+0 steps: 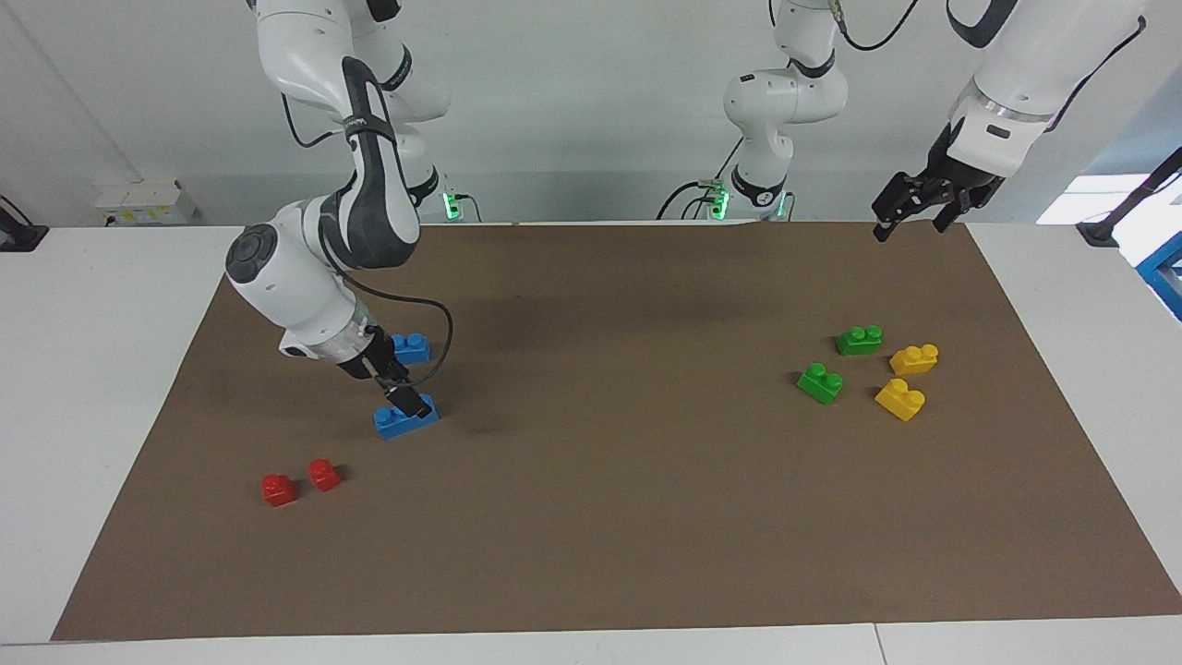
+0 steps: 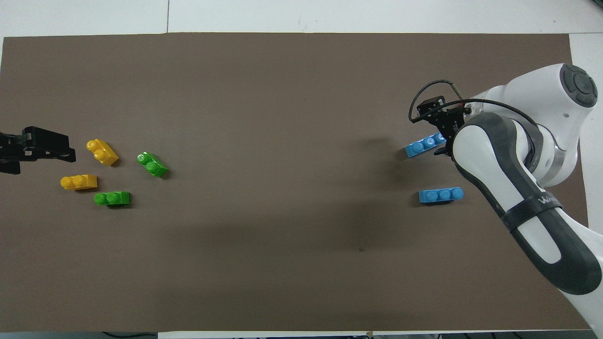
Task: Remove green block with left arm and hold with right
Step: 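Open the right gripper to release the blue brick and lift away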
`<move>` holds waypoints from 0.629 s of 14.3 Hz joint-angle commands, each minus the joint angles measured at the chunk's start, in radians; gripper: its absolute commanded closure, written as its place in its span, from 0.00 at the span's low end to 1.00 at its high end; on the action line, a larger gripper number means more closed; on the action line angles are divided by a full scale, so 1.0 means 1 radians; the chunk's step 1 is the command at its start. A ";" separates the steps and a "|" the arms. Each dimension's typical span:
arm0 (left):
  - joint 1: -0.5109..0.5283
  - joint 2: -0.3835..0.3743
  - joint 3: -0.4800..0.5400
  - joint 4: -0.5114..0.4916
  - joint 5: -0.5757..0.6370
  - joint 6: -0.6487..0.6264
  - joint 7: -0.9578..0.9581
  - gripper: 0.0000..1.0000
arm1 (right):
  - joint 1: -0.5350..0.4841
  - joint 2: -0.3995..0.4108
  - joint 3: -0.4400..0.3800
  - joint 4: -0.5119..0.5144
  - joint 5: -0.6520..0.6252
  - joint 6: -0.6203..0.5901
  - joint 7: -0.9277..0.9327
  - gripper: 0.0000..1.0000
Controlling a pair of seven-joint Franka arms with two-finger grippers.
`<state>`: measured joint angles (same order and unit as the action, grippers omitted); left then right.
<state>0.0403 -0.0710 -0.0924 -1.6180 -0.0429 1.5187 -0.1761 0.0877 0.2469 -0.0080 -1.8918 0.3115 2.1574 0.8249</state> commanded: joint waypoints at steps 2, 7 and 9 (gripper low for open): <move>-0.007 -0.010 0.005 -0.014 0.014 0.021 0.013 0.00 | 0.001 -0.086 0.005 -0.010 -0.089 -0.056 -0.139 0.00; -0.004 -0.010 0.007 -0.014 0.014 0.018 0.021 0.00 | -0.002 -0.178 0.003 -0.004 -0.147 -0.135 -0.286 0.00; -0.004 -0.010 0.007 -0.014 0.014 0.018 0.023 0.00 | 0.000 -0.231 0.005 -0.004 -0.192 -0.184 -0.344 0.00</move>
<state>0.0408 -0.0711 -0.0924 -1.6179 -0.0427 1.5210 -0.1734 0.0936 0.0749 -0.0087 -1.8844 0.1637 2.0170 0.5455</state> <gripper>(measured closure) 0.000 0.000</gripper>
